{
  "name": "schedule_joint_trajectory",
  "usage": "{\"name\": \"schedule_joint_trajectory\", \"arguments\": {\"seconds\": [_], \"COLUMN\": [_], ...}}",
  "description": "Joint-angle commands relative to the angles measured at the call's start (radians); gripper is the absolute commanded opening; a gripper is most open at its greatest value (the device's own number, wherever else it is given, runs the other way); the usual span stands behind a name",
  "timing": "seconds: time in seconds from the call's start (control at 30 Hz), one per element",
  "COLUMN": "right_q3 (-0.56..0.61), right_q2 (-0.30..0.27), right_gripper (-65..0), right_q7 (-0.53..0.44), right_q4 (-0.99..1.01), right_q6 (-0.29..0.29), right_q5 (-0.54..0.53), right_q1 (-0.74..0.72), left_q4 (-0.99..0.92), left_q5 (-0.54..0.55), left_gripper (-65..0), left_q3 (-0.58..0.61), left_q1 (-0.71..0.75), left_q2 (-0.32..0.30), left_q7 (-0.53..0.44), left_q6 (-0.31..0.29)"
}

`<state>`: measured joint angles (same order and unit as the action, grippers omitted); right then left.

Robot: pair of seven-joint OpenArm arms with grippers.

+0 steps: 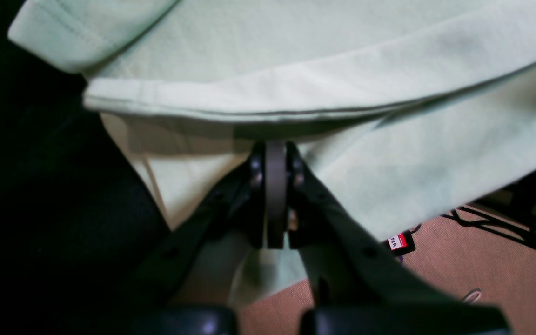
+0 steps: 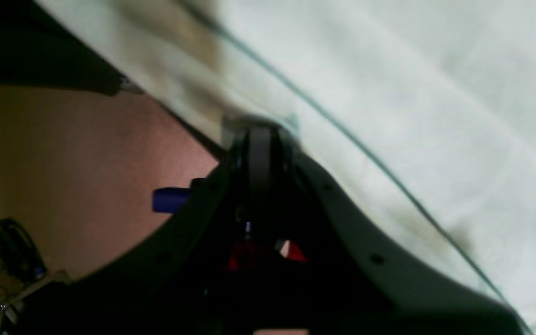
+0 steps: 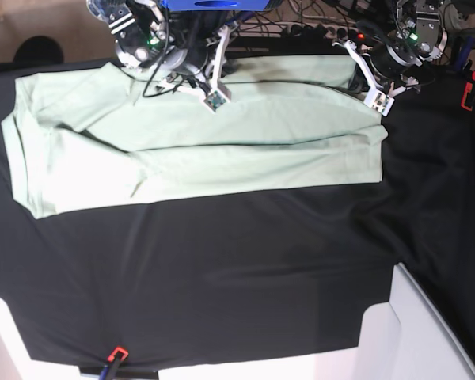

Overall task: Fold the T-shirt properly
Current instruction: 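Release the shirt with the left gripper and raise it away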

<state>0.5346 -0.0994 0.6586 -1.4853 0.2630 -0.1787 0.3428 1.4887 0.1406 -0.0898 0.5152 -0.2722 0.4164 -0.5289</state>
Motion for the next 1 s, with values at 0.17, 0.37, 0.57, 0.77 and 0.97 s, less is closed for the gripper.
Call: {"name": "schedule_joint_trajectory", "arguments": {"seconds": [0.17, 0.37, 0.57, 0.77, 0.97], "right_q3": [0.002, 0.002, 0.002, 0.000, 0.002], "right_q2": [-0.001, 0.000, 0.000, -0.003, -0.003], "right_gripper": [-62.7, -62.7, -62.7, -62.7, -62.7], "right_q7": [0.010, 0.010, 0.026, 0.040, 0.105], "right_q4": [-0.005, -0.004, -0.004, -0.004, -0.044], "right_q6": [0.003, 0.003, 0.003, 0.003, 0.003], "right_q5": [0.005, 0.005, 0.005, 0.005, 0.005], "right_q1": [-0.014, -0.037, -0.055, -0.077, -0.069], "left_q4": [-0.026, -0.026, -0.056, -0.124, -0.125], "left_q5": [0.004, 0.004, 0.004, 0.004, 0.004], "left_gripper": [-65.0, -65.0, -65.0, -65.0, -65.0], "left_q3": [-0.005, -0.005, -0.005, -0.005, -0.005], "left_q1": [0.004, 0.004, 0.001, -0.025, -0.025], "left_q2": [-0.006, -0.006, -0.006, -0.006, -0.006], "left_q7": [0.000, 0.000, -0.001, -0.003, -0.003], "left_q6": [-0.004, -0.004, -0.004, -0.004, -0.004]}}
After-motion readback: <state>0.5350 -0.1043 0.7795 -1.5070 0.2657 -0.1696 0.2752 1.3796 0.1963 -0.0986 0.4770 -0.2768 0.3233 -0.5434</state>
